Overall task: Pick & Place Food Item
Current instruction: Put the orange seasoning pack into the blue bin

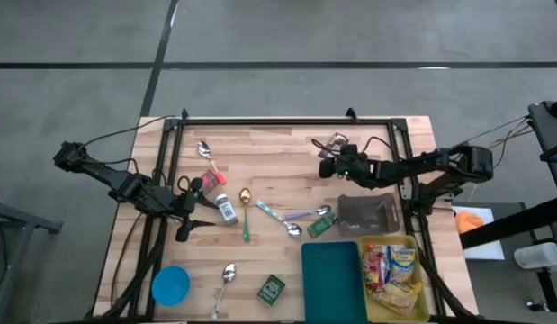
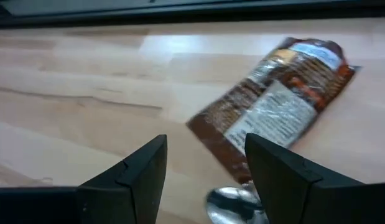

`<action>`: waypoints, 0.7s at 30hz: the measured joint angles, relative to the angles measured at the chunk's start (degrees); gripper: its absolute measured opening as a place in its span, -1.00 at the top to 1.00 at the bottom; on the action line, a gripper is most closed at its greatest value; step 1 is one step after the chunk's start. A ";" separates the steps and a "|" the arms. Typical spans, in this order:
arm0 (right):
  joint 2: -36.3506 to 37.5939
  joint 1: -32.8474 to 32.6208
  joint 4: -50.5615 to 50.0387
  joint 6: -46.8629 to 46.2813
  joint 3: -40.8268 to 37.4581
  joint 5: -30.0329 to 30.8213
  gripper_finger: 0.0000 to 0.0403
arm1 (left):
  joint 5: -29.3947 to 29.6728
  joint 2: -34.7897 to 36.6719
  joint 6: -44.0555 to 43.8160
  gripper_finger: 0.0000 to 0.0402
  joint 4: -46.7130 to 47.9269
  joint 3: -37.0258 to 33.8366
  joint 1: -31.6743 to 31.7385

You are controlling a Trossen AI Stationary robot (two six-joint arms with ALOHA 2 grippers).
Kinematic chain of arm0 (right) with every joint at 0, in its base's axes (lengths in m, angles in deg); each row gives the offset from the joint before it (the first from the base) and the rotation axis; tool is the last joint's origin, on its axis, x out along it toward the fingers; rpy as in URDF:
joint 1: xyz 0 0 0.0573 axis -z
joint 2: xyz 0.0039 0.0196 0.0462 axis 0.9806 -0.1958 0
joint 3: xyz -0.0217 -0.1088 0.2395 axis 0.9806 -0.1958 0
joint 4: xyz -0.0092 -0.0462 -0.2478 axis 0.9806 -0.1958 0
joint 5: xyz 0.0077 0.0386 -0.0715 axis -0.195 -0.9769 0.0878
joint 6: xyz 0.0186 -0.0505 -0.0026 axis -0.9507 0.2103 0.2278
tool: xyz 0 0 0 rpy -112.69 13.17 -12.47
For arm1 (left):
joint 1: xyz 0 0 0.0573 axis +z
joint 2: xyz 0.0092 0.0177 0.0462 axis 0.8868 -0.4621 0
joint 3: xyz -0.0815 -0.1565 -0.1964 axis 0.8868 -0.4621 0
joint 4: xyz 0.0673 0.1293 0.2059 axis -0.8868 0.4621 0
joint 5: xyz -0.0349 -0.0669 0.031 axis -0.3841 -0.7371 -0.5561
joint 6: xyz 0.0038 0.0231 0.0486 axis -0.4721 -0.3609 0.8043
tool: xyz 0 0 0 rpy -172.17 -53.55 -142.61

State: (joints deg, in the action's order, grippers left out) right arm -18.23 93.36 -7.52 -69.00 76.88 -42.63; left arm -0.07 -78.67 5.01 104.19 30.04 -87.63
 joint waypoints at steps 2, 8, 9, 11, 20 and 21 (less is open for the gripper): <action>-1.13 0.49 0.24 0.00 0.02 0.01 -0.06 | -0.01 0.02 0.00 -0.20 -0.01 0.00 -0.02; -5.81 3.76 0.39 -0.43 0.19 -3.57 -0.06 | 0.00 0.02 0.00 -0.20 0.00 0.00 0.00; -6.75 4.19 0.63 -0.65 0.19 -4.73 -0.06 | 0.00 0.02 0.00 -0.20 0.00 -0.02 -0.01; -8.39 4.74 0.79 -0.62 0.19 -5.10 -0.06 | -0.01 0.02 0.00 -0.20 0.00 0.00 -0.01; -9.94 5.23 4.04 0.87 0.50 -4.22 -0.06 | 0.00 0.02 0.00 -0.20 0.00 0.00 -0.01; -9.66 5.23 4.04 0.92 0.65 -4.22 -0.06 | 0.00 0.02 0.00 -0.20 -0.01 0.00 -0.01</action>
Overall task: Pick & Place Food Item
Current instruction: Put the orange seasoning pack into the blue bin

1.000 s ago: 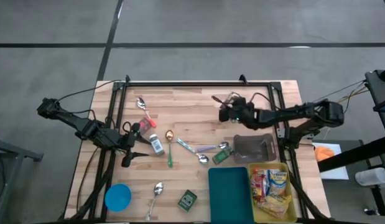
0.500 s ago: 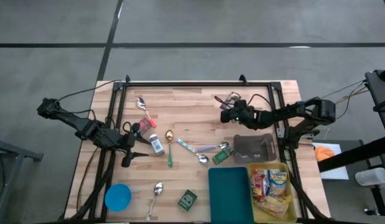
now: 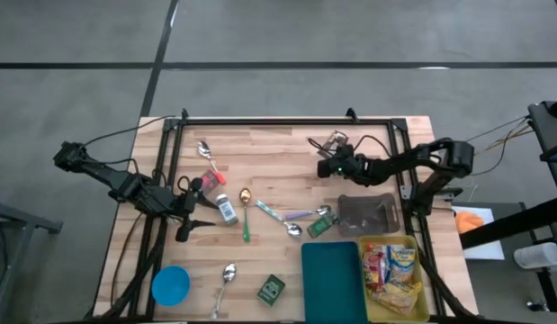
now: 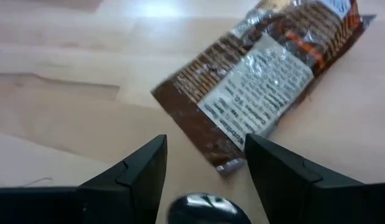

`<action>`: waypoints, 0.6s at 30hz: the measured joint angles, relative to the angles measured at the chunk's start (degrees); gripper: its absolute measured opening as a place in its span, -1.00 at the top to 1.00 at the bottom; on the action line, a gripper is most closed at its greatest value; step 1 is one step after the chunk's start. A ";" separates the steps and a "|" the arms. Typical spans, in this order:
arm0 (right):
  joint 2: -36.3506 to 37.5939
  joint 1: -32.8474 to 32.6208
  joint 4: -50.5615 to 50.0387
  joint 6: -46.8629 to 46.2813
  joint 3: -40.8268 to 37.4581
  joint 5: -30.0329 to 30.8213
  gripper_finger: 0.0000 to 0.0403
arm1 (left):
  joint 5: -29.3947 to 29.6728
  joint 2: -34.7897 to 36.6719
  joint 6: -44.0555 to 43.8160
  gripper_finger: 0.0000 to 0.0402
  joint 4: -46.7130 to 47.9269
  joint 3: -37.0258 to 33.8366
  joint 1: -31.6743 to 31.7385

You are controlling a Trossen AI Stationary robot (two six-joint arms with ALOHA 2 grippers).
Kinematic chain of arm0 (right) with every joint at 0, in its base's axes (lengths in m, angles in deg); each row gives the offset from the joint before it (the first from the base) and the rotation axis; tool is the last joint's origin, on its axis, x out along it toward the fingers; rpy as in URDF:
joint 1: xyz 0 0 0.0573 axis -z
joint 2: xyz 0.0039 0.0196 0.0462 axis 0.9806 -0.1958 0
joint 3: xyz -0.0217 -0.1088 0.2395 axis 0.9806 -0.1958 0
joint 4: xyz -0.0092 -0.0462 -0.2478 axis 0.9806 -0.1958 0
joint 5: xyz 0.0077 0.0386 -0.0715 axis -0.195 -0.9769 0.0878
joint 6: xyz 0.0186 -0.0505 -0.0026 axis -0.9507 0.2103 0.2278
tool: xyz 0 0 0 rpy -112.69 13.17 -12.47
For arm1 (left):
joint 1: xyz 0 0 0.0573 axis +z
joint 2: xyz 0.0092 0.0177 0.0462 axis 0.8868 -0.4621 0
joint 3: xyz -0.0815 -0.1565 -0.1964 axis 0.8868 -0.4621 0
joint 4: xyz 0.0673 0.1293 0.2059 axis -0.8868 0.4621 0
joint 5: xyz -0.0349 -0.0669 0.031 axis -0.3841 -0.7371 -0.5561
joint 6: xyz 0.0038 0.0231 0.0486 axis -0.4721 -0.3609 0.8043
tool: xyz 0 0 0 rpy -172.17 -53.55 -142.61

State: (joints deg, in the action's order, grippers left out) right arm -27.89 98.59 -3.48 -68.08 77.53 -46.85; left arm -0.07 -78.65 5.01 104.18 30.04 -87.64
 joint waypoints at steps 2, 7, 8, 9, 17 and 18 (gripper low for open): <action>0.80 0.02 0.07 0.22 0.32 0.02 -0.06 | 0.00 -0.02 0.00 -0.20 0.01 0.00 0.01; 1.91 0.10 0.17 3.55 1.24 1.17 -0.06 | 0.00 0.00 0.01 -0.20 0.00 0.00 0.00; 1.89 0.44 0.24 4.01 1.44 1.28 -0.06 | -0.02 0.00 0.00 -0.20 0.01 -0.02 0.00; 1.68 0.80 0.26 4.21 1.58 1.08 -0.06 | 0.00 0.00 0.02 -0.20 0.01 0.00 0.01; -1.78 2.27 0.20 3.69 1.76 -1.91 -0.06 | -0.02 0.00 0.00 -0.20 0.01 0.00 0.01; -2.28 2.37 0.23 3.35 1.84 -1.94 -0.06 | -0.02 -0.02 0.00 -0.20 0.01 0.00 -0.01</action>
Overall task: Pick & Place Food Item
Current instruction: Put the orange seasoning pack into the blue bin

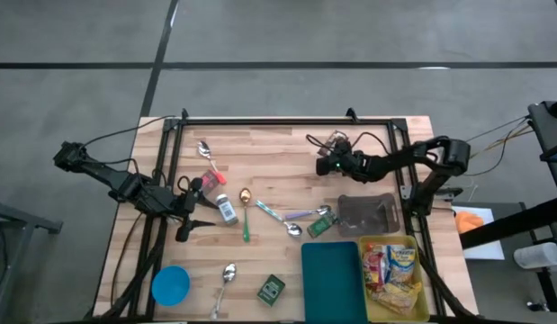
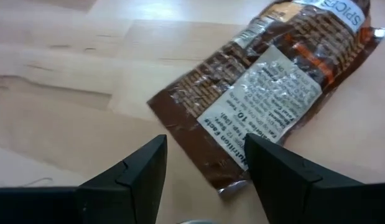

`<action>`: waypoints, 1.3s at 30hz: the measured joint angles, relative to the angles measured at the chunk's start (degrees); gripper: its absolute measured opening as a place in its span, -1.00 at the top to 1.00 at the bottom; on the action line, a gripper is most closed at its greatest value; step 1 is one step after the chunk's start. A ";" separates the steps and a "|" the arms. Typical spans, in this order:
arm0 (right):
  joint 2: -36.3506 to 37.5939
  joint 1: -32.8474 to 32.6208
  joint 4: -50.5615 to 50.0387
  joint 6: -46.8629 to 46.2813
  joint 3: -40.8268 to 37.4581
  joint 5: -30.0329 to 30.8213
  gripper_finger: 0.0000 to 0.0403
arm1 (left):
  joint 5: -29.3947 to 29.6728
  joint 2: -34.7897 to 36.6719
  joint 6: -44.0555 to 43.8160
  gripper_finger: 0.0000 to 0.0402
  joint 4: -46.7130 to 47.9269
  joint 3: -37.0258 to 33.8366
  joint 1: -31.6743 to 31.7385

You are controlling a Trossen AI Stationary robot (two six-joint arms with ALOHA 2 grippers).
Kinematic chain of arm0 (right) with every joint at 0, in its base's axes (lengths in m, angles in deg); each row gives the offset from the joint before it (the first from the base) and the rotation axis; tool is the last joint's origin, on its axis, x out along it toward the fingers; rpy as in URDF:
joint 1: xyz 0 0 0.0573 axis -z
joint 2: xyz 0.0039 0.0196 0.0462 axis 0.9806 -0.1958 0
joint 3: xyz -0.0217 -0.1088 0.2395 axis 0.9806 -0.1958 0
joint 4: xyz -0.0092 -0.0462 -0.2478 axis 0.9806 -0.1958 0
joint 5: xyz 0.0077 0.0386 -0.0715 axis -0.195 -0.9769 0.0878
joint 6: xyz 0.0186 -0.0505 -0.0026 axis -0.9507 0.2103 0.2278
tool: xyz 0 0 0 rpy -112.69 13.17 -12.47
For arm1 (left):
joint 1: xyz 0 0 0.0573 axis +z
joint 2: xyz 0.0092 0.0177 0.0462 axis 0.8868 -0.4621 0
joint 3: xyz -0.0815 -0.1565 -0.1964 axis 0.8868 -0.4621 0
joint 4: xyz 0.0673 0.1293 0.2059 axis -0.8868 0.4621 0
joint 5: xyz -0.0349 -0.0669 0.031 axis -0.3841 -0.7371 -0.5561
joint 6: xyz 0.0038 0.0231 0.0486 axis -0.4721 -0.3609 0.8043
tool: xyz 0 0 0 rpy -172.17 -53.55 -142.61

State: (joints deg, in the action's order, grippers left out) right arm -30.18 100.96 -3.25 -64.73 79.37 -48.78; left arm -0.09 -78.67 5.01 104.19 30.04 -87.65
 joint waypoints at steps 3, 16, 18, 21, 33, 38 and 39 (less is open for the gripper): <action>-0.90 -0.05 0.45 -0.19 0.14 -0.03 -0.06 | 0.02 0.00 0.00 -0.20 0.00 0.00 0.00; 0.99 -2.74 -0.57 -2.12 0.79 -14.81 -0.06 | 0.02 0.00 0.00 -0.20 -0.02 0.00 0.00; 0.83 -3.76 -0.53 -3.04 0.91 -17.88 -0.06 | 0.00 0.00 0.00 -0.20 -0.02 0.00 0.02; 0.82 -5.66 -0.56 -3.79 0.89 -20.23 -0.06 | 0.02 0.00 0.00 -0.20 -0.01 0.00 0.01; 0.68 -16.58 -1.07 -6.97 1.95 -21.15 -0.06 | 0.02 0.00 0.00 -0.20 0.00 0.00 0.02; 0.51 -20.03 -2.04 -7.48 3.41 -21.17 -0.06 | 0.02 0.01 0.00 -0.20 0.00 0.00 0.02; 0.31 -20.61 -2.23 -7.48 3.71 -21.13 -0.06 | 0.02 0.00 0.00 -0.20 -0.01 0.00 0.02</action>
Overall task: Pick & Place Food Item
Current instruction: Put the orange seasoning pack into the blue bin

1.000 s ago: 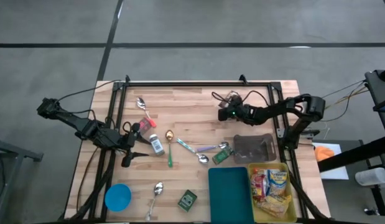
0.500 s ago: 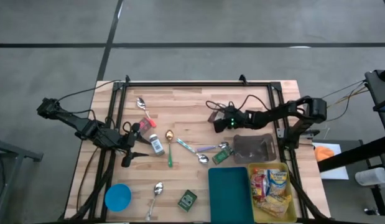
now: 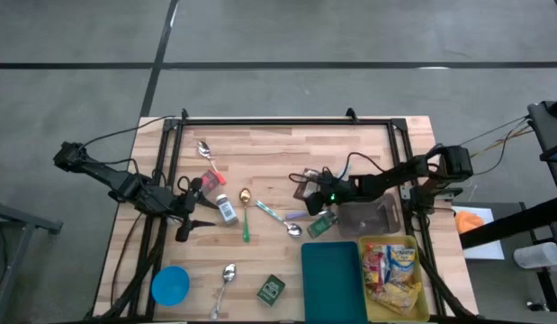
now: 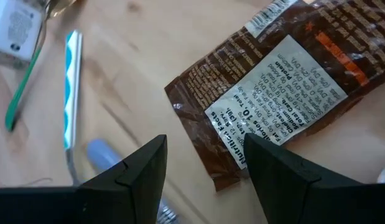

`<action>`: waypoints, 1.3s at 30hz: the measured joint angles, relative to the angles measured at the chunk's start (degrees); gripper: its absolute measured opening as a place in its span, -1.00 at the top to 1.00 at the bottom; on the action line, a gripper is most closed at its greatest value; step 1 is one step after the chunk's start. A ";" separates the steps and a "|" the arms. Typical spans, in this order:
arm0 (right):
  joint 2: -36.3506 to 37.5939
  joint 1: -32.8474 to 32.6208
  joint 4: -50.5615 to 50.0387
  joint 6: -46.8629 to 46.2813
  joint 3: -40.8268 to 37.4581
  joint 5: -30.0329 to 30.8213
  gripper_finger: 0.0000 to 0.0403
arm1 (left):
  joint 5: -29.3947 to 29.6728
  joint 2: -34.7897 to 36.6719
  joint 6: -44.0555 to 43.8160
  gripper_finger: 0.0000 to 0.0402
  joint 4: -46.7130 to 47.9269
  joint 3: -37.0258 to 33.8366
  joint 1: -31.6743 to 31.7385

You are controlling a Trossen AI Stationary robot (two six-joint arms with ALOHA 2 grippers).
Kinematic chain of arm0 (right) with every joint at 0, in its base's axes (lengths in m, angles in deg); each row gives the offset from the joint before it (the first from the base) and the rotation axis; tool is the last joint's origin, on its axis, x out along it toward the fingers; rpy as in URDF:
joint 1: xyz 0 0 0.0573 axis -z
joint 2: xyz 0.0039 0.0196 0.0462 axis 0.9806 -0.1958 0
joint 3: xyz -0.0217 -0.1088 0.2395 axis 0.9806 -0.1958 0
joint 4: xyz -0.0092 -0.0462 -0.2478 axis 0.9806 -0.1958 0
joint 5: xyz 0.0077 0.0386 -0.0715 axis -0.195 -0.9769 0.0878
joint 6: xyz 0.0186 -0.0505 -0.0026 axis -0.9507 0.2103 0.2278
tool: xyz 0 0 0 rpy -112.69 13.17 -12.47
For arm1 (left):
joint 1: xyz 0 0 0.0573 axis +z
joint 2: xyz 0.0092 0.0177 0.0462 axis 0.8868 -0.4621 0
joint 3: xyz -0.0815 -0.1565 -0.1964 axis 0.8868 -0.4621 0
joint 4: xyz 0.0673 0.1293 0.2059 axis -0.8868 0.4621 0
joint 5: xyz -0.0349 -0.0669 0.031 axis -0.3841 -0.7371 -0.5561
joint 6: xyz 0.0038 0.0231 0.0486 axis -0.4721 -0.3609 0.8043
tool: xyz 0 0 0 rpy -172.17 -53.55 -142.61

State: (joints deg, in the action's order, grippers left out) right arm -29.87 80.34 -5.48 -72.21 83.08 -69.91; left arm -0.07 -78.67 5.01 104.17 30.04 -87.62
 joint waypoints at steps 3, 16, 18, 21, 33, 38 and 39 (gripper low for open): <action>-0.66 -1.47 -1.76 -1.16 1.30 0.42 -0.06 | 0.00 0.01 0.00 -0.20 0.01 0.00 0.00; 1.14 -2.80 -3.79 -0.51 5.67 4.63 -0.06 | 0.00 0.01 0.00 -0.20 0.01 0.00 0.00; 1.89 -2.80 -7.03 -0.38 6.30 6.63 -0.06 | 0.00 0.02 0.00 -0.20 -0.01 0.00 0.00; 3.38 -2.78 -13.08 -2.48 6.91 10.35 -0.06 | 0.00 0.02 0.00 -0.20 0.01 0.00 0.00; 2.21 -2.86 -18.52 -15.12 6.37 14.20 -0.06 | 0.00 0.02 0.00 -0.20 0.01 0.00 0.00; 0.31 -2.32 -18.07 -17.66 6.35 15.57 -0.06 | -0.01 0.02 0.00 -0.20 0.01 0.00 0.00; -0.20 -2.30 -17.46 -17.91 6.35 15.65 -0.06 | 0.00 0.02 0.00 -0.20 0.01 0.00 0.00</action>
State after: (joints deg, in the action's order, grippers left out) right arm -30.07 78.04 -22.95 -90.12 89.43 -54.26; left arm -0.07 -78.65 5.01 104.19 30.04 -87.62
